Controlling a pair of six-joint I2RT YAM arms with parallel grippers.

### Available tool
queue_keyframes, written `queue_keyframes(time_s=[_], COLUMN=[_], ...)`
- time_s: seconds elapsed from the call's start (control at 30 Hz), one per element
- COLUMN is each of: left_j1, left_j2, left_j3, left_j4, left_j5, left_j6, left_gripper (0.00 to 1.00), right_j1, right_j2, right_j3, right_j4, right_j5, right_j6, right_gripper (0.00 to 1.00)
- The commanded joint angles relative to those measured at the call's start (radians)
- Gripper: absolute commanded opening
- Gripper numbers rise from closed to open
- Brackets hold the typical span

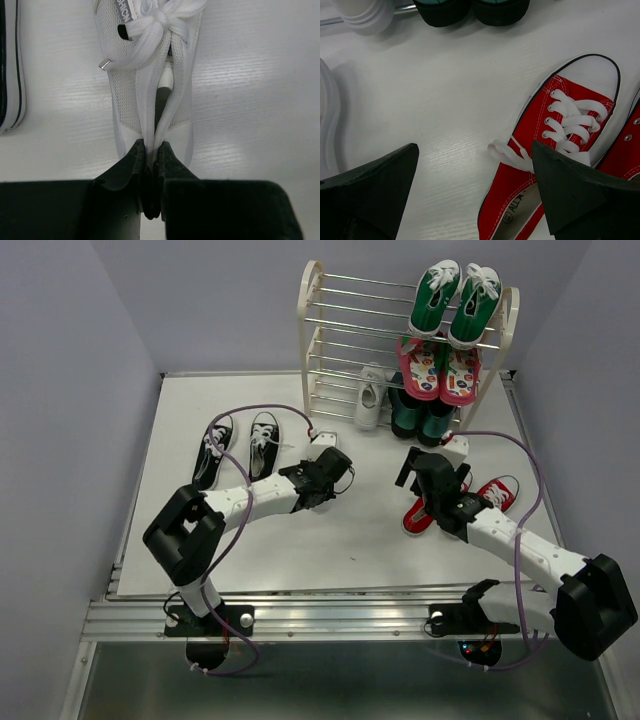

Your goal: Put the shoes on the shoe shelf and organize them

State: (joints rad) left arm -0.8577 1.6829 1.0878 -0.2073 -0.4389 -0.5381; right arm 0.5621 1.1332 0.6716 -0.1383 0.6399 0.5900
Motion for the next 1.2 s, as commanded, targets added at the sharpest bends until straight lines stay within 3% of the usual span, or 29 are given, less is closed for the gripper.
queue_keyframes(time_s=[0.0,0.47,0.67,1.17], left_j1=[-0.003,0.105,0.147,0.198], left_j2=[-0.129,-0.043,0.041,0.228], left_j3=[-0.003,0.141,0.268,0.501], left_j4=[0.153,0.181,0.166,0.158], left_j5=[-0.067,0.043,0.077,0.083], left_j6=[0.128,0.270,0.314,0.380], left_gripper=[0.00,0.00,0.00,0.00], right_j1=[-0.002,-0.002,-0.002,-0.002], right_j2=[0.007,0.008,0.011,0.017], right_j3=[0.013,0.022,0.026,0.036], right_j4=[0.012,0.012,0.012,0.012], right_j5=[0.014,0.006,0.033,0.050], right_j6=[-0.027,-0.061,-0.073,-0.085], right_gripper=[1.00,1.00,1.00,1.00])
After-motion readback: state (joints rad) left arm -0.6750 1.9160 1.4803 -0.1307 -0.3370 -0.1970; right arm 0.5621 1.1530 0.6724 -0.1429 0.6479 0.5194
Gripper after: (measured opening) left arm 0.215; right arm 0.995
